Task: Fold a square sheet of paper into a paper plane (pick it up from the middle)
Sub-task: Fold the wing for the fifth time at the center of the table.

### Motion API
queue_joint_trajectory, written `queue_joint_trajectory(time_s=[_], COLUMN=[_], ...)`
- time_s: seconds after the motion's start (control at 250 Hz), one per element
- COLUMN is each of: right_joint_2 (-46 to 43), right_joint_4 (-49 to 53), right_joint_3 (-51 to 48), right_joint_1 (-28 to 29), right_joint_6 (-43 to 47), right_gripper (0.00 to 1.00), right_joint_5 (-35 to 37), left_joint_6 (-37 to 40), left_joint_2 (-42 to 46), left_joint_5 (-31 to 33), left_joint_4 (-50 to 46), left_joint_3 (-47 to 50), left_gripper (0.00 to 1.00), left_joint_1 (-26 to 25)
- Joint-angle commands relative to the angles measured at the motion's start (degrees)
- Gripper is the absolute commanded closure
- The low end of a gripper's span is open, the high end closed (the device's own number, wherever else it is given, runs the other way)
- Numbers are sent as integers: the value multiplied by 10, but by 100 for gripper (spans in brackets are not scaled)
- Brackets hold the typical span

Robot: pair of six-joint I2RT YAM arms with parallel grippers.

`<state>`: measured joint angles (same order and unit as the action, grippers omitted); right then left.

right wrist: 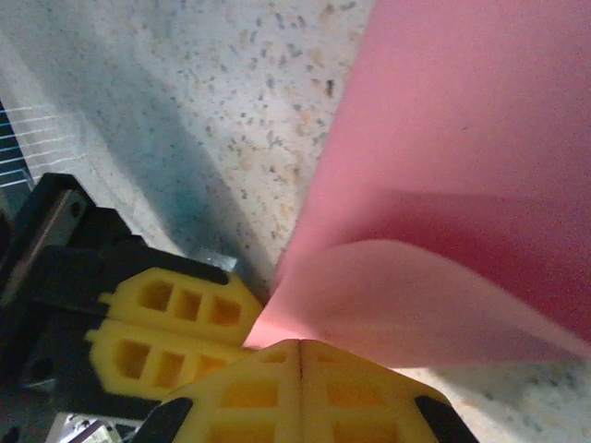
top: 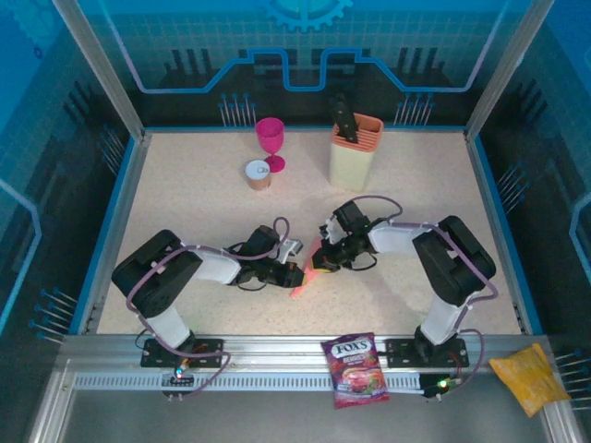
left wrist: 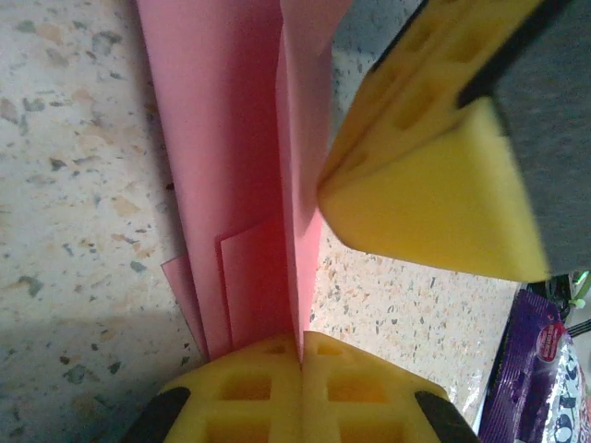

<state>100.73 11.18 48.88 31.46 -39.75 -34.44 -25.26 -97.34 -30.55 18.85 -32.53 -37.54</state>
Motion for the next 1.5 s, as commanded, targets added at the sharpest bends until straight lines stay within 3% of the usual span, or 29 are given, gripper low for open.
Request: queue_joint_trajectory(time_s=[0.0, 0.519, 0.695, 0.867, 1.035, 1.107, 1.23, 1.494], right_joint_2=[21, 65, 78, 88, 96, 98, 101, 115], right_joint_4=[-16, 13, 49, 62, 62, 60, 58, 60], right_joint_3=[13, 31, 22, 19, 18, 18, 18, 2], right_joint_1=[4, 4, 3, 0, 0, 0, 0, 0], right_joint_6=[-9, -17, -20, -23, -24, -23, -23, -23], right_gripper=[100, 100, 100, 100, 100, 100, 100, 100], right_joint_5=[3, 20, 47, 60, 62, 62, 61, 64], left_joint_6=[1, -7, -12, -20, -30, -30, -13, 29], left_joint_2=[-47, -42, 10, 103, 181, 193, 172, 86], left_joint_5=[39, 37, 46, 71, 82, 66, 21, -27], left_joint_4=[-90, -91, -130, -188, -228, -229, -232, -247], left_joint_3=[24, 24, 4, -18, -27, -31, -54, -116], left_gripper=[100, 100, 100, 82, 73, 77, 100, 100], left_joint_1=[-3, -3, 0, 7, 8, 8, 8, 3])
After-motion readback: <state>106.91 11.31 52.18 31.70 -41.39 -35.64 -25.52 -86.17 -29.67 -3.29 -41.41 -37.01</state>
